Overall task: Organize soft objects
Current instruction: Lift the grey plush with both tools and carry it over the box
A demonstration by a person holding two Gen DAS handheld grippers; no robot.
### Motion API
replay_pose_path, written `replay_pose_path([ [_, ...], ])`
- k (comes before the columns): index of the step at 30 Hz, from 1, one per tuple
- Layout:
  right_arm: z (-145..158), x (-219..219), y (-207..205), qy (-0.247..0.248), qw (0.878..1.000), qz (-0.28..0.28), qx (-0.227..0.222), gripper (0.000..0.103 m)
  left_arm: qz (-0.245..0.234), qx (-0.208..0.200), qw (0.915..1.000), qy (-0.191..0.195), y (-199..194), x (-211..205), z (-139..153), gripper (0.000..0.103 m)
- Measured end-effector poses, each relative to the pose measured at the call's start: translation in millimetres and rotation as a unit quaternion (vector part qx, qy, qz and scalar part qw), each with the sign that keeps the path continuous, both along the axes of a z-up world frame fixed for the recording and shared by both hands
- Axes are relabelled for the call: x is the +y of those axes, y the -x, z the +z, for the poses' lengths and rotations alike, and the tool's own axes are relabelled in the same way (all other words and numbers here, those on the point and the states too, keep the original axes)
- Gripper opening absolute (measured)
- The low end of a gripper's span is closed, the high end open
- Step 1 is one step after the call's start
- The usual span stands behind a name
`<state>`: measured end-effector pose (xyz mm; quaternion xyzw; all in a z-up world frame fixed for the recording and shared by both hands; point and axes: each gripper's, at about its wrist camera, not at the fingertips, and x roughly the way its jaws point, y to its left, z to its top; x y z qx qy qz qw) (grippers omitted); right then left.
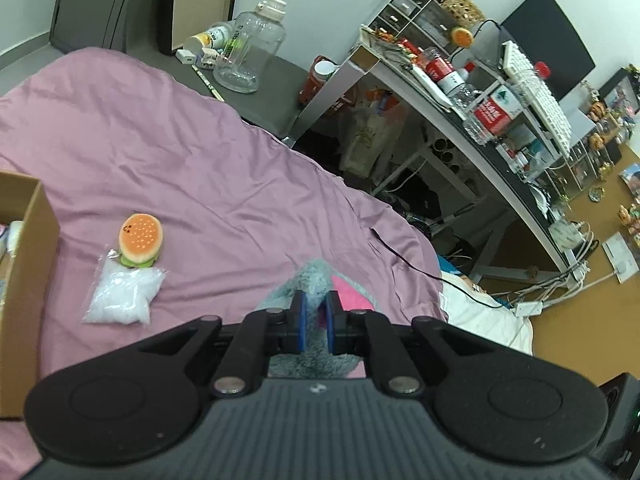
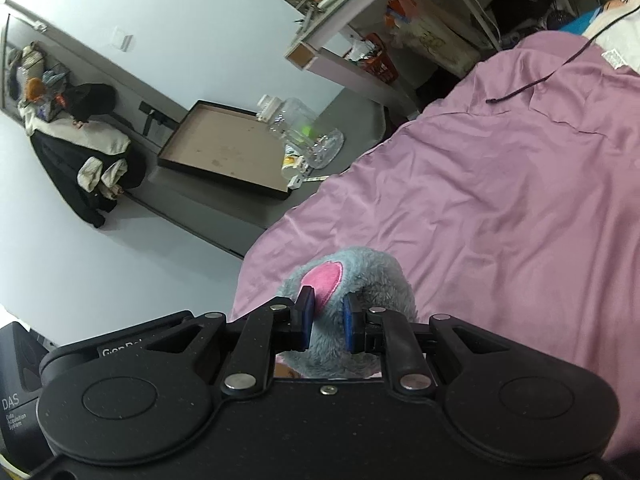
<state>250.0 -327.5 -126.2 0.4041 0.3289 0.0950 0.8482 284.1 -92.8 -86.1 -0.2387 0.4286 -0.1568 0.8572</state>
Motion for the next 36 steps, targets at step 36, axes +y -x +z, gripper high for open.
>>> replay_pose_path([
  [36, 83.8, 124.9, 63.4, 0.072, 0.993, 0.069, -0.071, 0.016, 0.043, -0.060, 0.9971, 0.014, 87.9, 126.4, 63.0, 0.009],
])
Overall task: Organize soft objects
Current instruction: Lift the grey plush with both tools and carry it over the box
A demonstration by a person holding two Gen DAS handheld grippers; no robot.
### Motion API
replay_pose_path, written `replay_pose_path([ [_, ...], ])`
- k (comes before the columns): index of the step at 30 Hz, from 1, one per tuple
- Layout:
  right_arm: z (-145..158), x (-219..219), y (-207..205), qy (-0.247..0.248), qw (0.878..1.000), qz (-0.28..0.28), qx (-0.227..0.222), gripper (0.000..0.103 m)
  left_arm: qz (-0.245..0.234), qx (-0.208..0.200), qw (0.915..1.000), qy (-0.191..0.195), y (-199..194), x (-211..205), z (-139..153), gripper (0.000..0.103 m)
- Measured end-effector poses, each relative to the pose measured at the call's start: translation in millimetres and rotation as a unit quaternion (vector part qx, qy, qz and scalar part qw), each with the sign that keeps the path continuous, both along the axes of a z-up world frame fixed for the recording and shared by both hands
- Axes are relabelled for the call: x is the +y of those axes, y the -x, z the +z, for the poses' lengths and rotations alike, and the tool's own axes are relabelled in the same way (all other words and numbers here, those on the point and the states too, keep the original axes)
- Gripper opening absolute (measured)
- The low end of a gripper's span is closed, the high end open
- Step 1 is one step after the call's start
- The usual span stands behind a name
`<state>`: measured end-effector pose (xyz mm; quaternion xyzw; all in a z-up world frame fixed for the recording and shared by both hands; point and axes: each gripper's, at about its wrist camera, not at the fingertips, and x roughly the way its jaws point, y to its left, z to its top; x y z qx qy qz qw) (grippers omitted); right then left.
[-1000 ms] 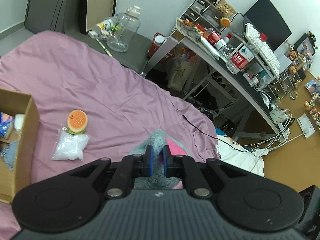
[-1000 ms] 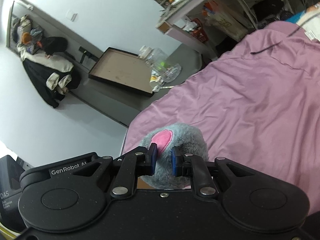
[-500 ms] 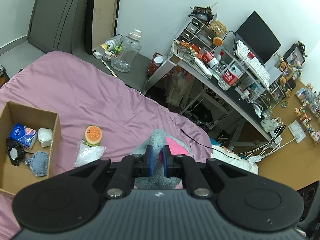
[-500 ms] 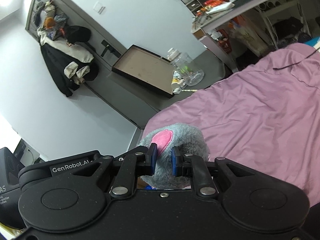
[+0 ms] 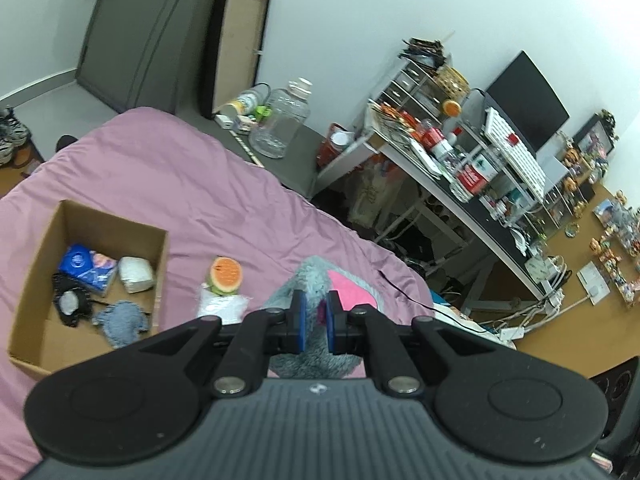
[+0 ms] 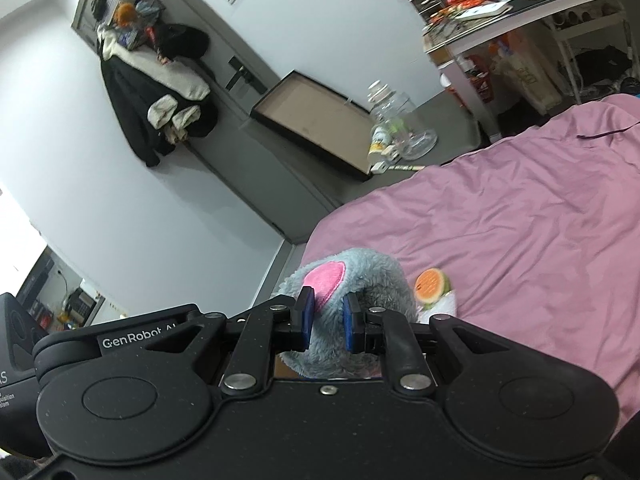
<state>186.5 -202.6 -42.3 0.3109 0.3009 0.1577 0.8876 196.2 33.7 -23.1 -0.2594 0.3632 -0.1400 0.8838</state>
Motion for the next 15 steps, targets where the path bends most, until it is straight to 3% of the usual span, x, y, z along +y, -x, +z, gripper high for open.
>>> replay_pose_path([
  [15, -19.9, 83.6, -15.4, 0.008, 0.998, 0.057, 0.015, 0.016, 0.056, 0.027, 0.9980, 0.011, 3.8, 85.7, -28.1, 0.009],
])
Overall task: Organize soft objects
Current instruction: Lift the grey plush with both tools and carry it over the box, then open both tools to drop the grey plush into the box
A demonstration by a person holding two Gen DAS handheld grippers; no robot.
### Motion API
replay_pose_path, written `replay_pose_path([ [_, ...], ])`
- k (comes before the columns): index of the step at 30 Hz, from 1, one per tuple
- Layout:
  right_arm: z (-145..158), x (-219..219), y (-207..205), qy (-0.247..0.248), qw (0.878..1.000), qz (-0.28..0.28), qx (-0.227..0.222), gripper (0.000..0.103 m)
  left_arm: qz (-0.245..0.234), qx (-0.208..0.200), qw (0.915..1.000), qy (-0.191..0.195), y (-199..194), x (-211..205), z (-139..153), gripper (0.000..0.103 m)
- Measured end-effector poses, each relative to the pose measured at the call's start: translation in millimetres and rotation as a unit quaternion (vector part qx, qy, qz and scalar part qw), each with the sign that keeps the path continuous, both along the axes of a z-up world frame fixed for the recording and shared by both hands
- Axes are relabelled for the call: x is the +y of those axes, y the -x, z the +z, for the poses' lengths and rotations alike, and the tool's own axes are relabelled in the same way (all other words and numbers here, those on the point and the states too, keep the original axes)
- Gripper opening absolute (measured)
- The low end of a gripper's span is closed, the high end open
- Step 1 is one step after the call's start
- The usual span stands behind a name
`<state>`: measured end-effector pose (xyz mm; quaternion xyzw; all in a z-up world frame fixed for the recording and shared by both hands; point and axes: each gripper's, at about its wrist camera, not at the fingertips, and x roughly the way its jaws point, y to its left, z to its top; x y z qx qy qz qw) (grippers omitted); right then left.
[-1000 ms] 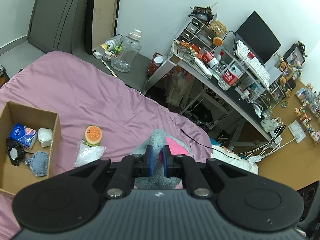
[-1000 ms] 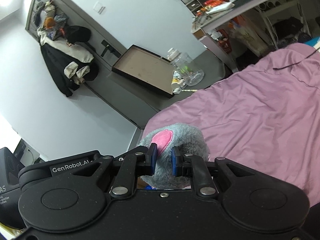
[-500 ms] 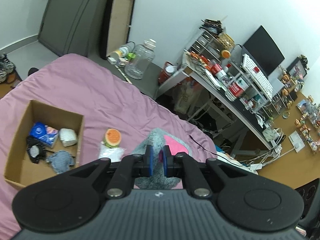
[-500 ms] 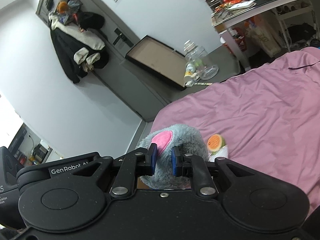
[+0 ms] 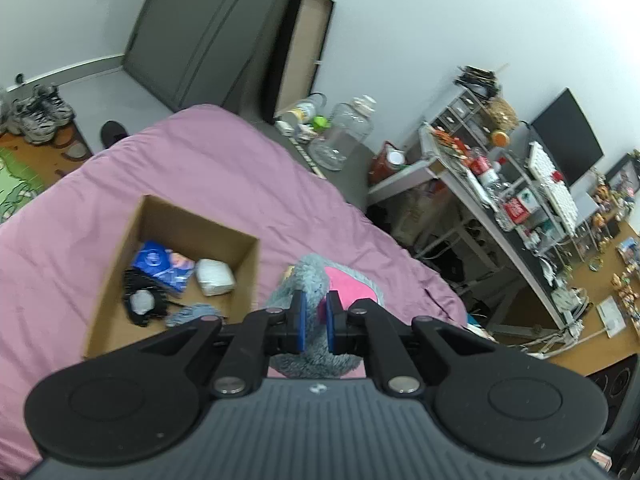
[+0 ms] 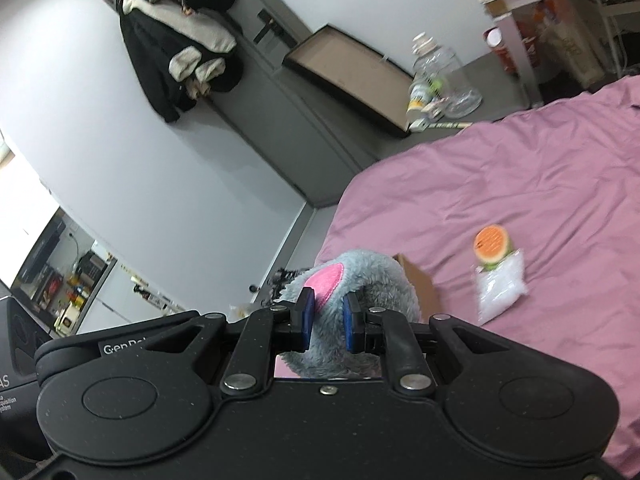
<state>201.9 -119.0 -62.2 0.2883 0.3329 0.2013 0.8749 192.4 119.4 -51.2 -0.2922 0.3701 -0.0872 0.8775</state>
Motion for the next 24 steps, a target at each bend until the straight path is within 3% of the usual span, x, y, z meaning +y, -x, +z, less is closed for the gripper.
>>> replay_pose_path([
  [24, -71.8, 78.1, -20.3, 0.028, 0.994, 0.058, 0.085, 0.018, 0.052, 0.098, 0.9938, -0.010, -7.2, 64.6, -81.6, 0.009],
])
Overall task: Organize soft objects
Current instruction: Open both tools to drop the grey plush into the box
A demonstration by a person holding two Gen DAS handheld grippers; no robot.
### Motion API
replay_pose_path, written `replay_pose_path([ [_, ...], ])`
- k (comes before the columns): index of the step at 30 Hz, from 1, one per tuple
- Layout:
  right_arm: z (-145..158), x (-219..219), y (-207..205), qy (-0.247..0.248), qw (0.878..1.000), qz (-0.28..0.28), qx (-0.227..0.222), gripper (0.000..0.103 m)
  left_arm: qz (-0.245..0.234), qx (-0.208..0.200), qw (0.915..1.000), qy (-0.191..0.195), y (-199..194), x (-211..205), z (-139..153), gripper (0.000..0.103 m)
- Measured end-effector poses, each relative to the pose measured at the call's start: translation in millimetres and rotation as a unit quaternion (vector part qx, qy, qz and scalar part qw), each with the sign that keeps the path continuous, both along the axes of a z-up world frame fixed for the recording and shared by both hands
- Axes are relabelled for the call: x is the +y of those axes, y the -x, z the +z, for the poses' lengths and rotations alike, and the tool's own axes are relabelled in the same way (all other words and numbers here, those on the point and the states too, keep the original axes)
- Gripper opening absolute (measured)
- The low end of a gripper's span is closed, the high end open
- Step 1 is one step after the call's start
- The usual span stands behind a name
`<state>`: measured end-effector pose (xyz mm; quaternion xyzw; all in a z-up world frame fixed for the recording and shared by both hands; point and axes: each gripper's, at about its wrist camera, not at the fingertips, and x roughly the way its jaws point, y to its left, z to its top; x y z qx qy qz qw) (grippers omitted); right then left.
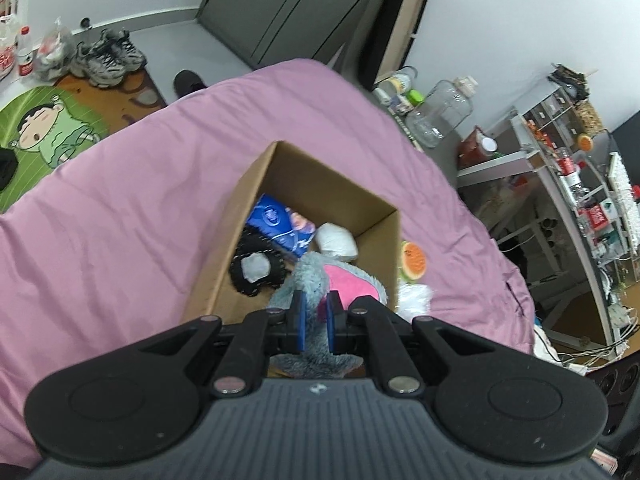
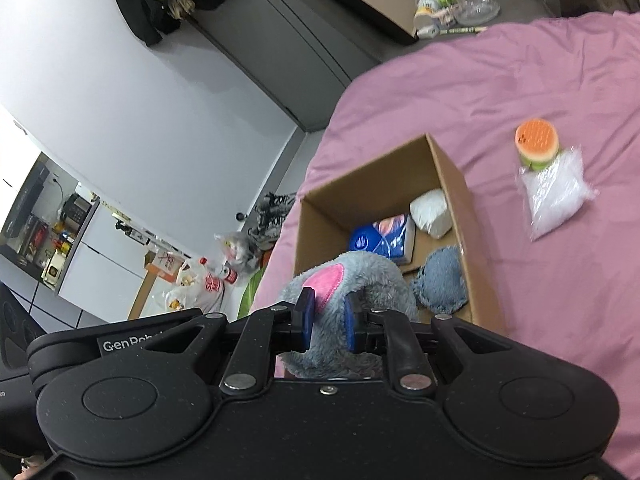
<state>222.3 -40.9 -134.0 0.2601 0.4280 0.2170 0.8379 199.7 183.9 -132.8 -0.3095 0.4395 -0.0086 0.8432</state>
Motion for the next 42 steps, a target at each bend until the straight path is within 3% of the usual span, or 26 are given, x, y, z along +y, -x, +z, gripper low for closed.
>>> replay_pose_path([
  [6, -7.1, -0.1, -4.2, -0.006, 1.000, 0.007, 0.013, 0.023, 0.009, 0.018, 0.9995, -0.023, -3.1, -0.5, -3.3, 0.010],
  [9, -4.2, -7.6, -5.0, -0.013, 1.000, 0.003, 0.014, 0.030, 0.016, 0.021, 0.9992, -0.030, -3.4, -0.2, 1.2, 0.013],
  [13, 4.4, -20.2, -4.0, -0.015, 1.000, -0.009, 0.005, 0.032, 0.016, 0.017, 0.9986, -0.048, -2.6, -4.8, 12.4, 0.016],
  [17, 16.1, -35.8, -0.5, -0.001, 1.000, -0.017, -0.005, 0.048, 0.016, 0.012, 0.9979, -0.062, -1.0, -13.9, 26.5, 0.030],
  [23, 37.1, -70.7, 6.6, 0.006, 0.999, -0.031, -0.026, 0.052, 0.020, -0.010, 0.9953, -0.094, 7.4, -34.2, 52.2, 0.062],
  [25, 43.3, -81.6, 9.3, 0.016, 0.998, -0.040, -0.035, 0.054, 0.021, -0.014, 0.9949, -0.098, 10.2, -41.3, 60.0, 0.067],
  [29, 53.7, -104.1, 15.3, 0.017, 0.997, -0.052, -0.047, 0.069, 0.012, -0.025, 0.9944, -0.102, 13.8, -56.9, 73.2, 0.072],
  [33, 63.2, -124.2, 22.5, 0.022, 0.997, -0.054, -0.058, 0.075, 0.006, -0.029, 0.9929, -0.115, 18.0, -75.0, 84.5, 0.073],
  [42, 70.2, -168.9, 30.6, 0.017, 0.994, -0.081, -0.065, 0.078, -0.006, -0.038, 0.9910, -0.128, 26.8, -108.7, 97.5, 0.076],
])
